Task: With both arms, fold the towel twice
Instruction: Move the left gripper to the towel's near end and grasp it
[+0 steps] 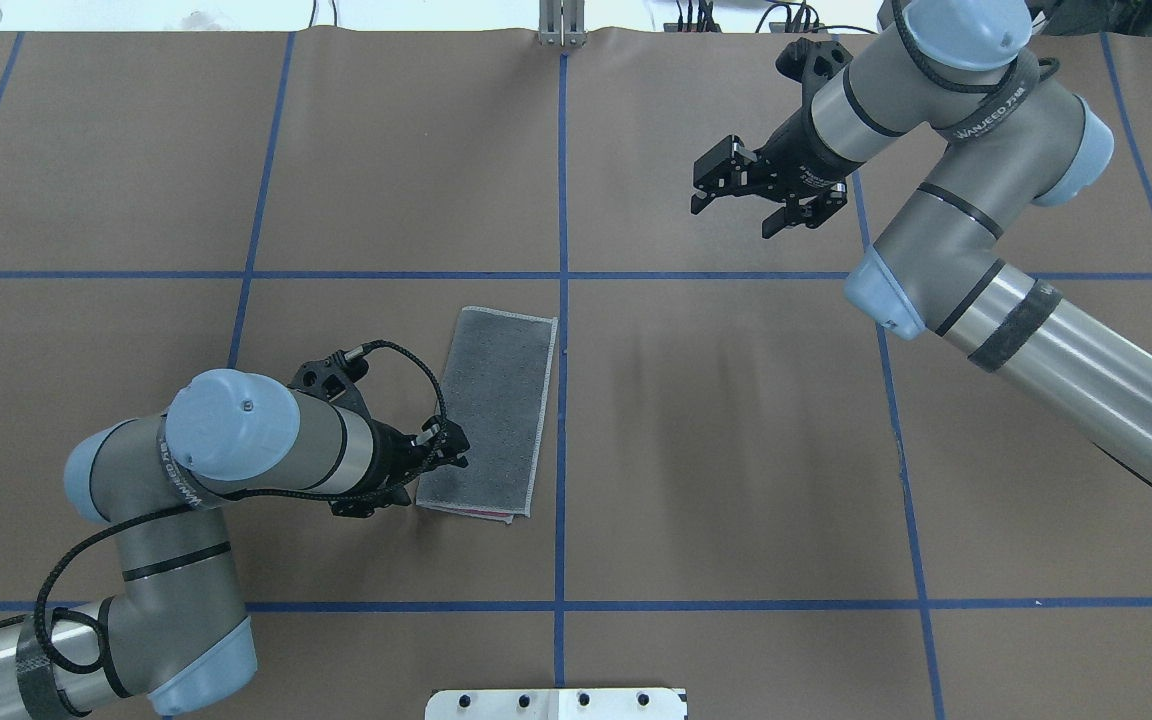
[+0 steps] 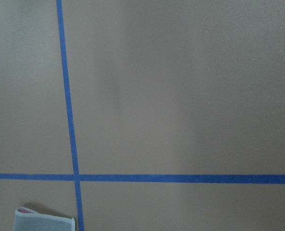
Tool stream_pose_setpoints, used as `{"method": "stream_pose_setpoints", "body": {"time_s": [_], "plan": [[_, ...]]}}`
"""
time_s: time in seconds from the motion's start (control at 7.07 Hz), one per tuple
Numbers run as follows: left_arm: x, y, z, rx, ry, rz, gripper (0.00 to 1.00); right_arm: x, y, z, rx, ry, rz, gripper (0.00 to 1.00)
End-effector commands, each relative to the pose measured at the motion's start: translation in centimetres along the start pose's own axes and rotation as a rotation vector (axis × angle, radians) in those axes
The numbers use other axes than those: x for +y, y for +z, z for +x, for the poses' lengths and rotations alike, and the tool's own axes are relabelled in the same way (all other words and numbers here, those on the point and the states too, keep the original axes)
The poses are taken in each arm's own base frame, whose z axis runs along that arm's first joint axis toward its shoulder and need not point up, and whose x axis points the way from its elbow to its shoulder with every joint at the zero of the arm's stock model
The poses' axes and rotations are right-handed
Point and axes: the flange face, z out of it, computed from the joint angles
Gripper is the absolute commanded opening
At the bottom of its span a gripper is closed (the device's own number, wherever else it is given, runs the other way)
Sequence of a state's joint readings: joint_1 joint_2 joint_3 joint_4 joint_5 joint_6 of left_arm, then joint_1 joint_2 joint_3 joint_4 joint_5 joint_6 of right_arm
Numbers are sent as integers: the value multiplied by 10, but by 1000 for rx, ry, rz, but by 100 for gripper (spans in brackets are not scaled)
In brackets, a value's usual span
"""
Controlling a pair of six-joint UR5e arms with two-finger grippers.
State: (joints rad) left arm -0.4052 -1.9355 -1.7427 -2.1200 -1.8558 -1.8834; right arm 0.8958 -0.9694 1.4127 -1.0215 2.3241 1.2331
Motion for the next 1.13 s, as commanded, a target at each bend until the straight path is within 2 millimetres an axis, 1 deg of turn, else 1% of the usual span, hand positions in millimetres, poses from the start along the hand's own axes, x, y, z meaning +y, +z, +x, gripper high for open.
{"method": "stream_pose_setpoints", "body": {"time_s": [0.0,0.28,0.42,0.57,0.71,0.85,0.99], "plan": [[-1,2,-1,-4,-1,1,70,0,0,0,0,-3,-1,100],[0,1,-1,-3,-1,0,39,0,0,1,1,-2,-2,100],[1,-2,1,3,-1,-1,22,0,0,1,1,-3,-2,100],[3,-5,3,9,0,-5,8,0,0,1,1,-3,-2,100],[5,-6,7,13,-28,-10,0,0,0,1,1,-3,-2,100],[11,-18,14,13,-53,-17,0,0,0,1,1,-3,-2,100],[23,-31,23,-19,-60,-14,0,0,1,2,2,-2,-2,100]]}}
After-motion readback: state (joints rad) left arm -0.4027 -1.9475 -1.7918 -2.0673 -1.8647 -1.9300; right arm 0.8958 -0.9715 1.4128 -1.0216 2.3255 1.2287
